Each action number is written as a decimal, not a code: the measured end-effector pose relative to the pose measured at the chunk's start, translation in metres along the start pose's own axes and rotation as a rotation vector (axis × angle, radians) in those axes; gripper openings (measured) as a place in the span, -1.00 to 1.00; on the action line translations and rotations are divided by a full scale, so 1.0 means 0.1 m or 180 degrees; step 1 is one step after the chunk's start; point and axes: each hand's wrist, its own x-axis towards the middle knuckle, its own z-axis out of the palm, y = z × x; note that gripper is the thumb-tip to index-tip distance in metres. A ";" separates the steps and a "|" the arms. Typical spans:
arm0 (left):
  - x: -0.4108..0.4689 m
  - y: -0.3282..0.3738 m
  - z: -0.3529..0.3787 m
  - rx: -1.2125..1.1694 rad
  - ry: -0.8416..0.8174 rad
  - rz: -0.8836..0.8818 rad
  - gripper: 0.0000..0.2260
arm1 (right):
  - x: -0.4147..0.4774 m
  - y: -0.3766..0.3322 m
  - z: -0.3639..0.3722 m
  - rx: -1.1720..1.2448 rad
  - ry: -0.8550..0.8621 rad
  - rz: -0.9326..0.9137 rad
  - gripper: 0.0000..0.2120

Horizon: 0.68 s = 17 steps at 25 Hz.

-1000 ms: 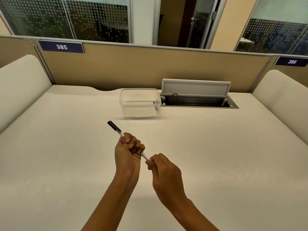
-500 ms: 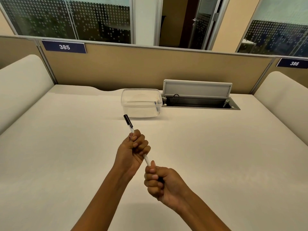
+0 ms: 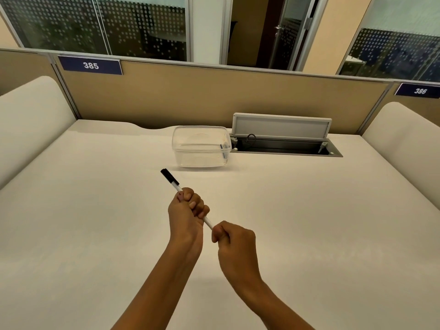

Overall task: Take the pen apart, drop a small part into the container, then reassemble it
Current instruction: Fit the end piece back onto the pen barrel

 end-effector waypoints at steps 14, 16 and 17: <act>0.06 -0.06 -0.16 0.0316 -0.0884 -0.0164 -0.71 | 0.04 0.17 -0.18 0.1596 -0.0514 0.0979 -0.81; 0.06 -0.08 -0.17 0.0720 -0.0849 0.0033 -0.72 | 0.08 0.18 -0.20 0.1276 -0.0317 0.0712 -0.89; 0.06 -0.09 -0.17 0.0959 -0.0883 0.0090 -0.71 | 0.09 0.20 -0.21 0.1229 -0.0361 0.0640 -0.90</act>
